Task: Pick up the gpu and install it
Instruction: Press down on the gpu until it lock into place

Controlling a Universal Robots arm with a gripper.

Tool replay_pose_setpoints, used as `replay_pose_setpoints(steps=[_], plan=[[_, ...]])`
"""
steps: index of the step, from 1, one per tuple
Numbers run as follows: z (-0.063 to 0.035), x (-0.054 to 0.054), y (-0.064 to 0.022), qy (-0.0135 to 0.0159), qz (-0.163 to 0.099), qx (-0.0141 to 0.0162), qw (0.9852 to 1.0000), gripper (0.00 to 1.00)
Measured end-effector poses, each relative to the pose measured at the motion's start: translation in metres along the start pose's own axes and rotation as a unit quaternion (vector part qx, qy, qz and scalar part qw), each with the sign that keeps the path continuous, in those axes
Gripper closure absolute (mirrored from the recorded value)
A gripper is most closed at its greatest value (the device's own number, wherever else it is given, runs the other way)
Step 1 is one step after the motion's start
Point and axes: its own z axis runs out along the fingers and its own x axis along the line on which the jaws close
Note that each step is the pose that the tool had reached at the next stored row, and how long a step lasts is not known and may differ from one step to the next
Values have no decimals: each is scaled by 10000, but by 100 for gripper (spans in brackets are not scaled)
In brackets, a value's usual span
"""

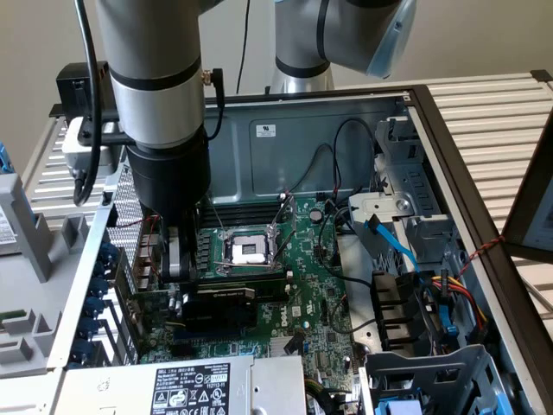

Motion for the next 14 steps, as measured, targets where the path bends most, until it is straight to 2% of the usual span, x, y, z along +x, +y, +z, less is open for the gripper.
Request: replay_pose_setpoints(steps=[14], plan=[[33, 1, -2, -1, 0, 4, 10000, 89]])
